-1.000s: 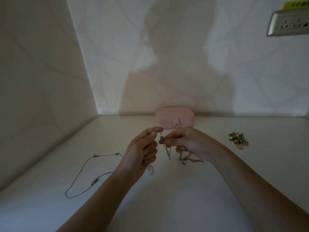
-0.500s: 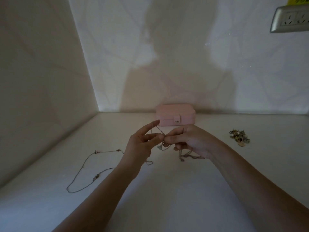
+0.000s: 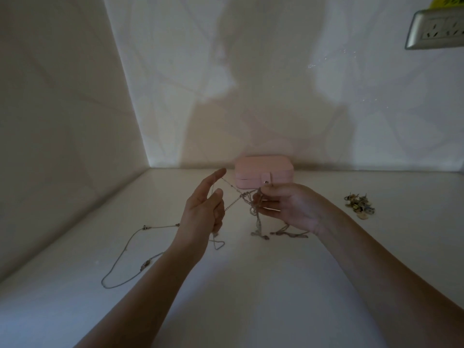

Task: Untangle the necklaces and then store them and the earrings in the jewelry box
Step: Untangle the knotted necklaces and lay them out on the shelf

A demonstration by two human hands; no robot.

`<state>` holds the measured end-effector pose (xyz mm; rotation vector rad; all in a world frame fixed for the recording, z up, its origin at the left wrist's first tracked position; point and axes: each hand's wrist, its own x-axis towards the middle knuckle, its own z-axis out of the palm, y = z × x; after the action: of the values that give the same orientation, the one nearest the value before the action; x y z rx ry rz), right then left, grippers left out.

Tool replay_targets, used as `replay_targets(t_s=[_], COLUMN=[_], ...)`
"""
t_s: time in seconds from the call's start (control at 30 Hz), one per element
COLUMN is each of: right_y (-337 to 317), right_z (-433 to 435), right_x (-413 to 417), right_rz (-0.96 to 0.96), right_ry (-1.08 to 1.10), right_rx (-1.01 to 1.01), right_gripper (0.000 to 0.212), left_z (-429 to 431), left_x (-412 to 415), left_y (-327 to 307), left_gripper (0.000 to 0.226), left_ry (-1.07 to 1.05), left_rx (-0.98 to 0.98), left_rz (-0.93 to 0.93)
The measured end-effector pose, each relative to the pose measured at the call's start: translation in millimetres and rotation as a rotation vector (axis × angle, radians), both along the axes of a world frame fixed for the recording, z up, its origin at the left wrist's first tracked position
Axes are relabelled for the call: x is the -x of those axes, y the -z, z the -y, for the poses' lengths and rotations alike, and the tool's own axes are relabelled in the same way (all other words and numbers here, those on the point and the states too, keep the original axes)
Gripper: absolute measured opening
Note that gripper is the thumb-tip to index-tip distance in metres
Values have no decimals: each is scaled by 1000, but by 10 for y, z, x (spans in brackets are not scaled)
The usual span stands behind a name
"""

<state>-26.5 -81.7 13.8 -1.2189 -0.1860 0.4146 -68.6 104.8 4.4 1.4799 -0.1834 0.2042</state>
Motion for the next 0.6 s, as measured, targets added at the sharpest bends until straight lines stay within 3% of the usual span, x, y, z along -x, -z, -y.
replay_targets(t_s=[0.1, 0.2, 0.37, 0.6], right_y=[-2, -16, -2, -55], right_z=[-6, 24, 82, 105], right_x=[-12, 1, -9, -34], right_rz=[-52, 13, 118, 38], right_ry=[43, 10, -139, 1], right_rx=[-111, -29, 40, -291], right_gripper=[15, 6, 21, 18], left_z=[27, 67, 27, -30], left_x=[22, 59, 44, -33], left_y=[-9, -24, -37, 21], left_gripper=[42, 43, 43, 48], left_ry=[19, 72, 38, -171], left_rx=[17, 24, -48, -110], left_rz=[7, 20, 74, 68])
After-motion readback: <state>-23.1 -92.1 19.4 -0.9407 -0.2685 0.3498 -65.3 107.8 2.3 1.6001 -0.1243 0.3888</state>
